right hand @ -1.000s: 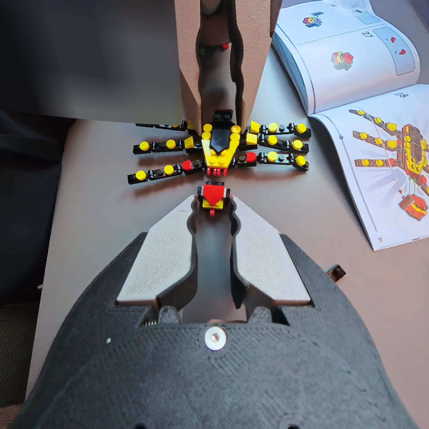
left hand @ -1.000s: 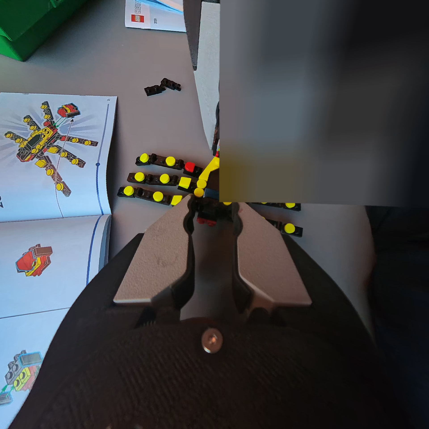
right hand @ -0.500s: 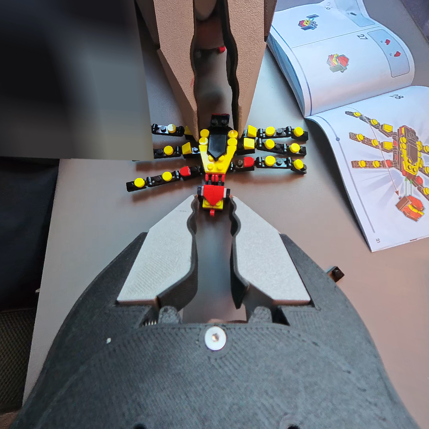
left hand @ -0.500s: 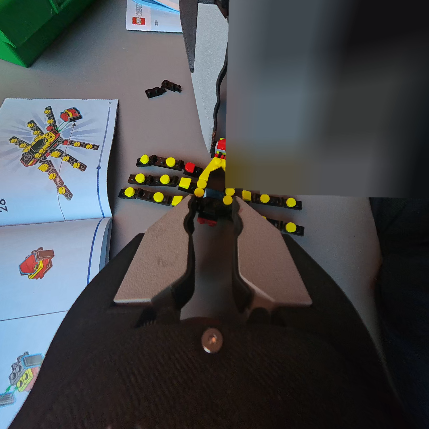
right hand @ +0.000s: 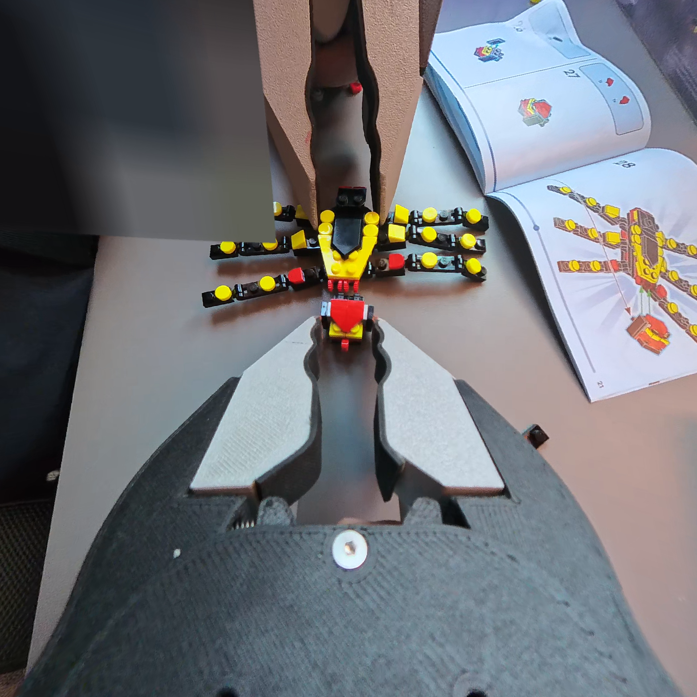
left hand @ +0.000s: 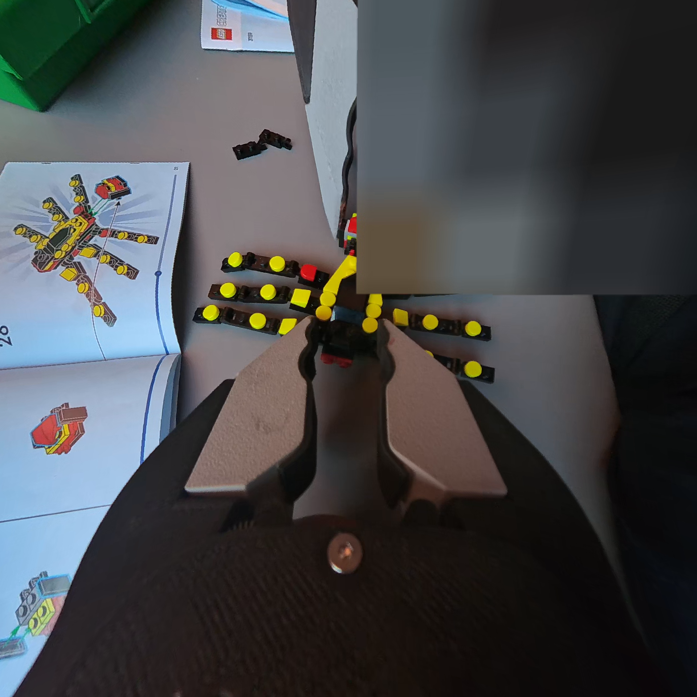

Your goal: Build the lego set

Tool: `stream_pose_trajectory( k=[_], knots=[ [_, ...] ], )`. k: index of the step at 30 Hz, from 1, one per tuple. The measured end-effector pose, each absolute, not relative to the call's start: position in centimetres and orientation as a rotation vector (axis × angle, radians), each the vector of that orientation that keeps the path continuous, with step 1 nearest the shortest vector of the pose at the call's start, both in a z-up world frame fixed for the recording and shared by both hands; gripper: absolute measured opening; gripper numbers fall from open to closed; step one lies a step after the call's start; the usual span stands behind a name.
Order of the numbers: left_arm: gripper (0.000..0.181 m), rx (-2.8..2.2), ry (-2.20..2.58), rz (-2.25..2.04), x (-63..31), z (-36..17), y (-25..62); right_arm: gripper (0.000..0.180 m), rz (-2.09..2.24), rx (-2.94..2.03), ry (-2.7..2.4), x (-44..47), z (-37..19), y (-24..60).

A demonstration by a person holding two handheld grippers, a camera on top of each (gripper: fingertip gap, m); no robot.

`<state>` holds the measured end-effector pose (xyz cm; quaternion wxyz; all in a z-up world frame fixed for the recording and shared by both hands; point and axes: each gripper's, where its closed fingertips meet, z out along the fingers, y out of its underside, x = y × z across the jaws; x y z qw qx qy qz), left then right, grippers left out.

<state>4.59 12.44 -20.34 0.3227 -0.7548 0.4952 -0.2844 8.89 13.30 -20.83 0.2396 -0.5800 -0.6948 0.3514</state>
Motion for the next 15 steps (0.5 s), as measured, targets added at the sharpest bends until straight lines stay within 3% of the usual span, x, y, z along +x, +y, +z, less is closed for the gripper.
stream_pose_trajectory(
  k=[6,15],
  knots=[
    [0.028,-1.994,1.276,-0.752,4.5,-20.3,12.7,0.023,1.182,-1.633,-1.81,9.2,-19.3,13.5],
    [0.028,-2.009,1.255,-0.772,4.2,-20.3,12.7,0.022,1.851,-1.752,-1.339,10.4,-15.0,16.4]
  ],
)
